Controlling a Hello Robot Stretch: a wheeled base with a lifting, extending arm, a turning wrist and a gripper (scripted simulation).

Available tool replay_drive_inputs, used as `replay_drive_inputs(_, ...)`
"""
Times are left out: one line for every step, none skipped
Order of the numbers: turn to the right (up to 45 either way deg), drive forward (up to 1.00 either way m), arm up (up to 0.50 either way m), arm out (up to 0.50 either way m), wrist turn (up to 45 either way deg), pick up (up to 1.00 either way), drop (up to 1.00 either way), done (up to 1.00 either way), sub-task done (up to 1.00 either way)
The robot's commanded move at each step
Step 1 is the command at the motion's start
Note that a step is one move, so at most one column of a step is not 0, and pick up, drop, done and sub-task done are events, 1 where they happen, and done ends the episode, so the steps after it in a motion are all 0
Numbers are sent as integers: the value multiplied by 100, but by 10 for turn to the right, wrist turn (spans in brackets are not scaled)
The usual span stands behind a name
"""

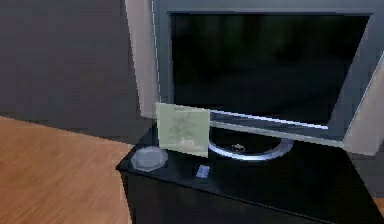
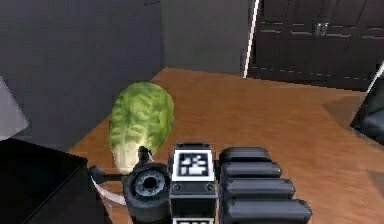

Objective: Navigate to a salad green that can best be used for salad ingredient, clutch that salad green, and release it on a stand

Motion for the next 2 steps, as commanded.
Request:
replay_drive_inputs(0,30,0,0,0,0,0,0,0)
replay_drive_inputs(-450,0,0,0,0,0,0,0,0)
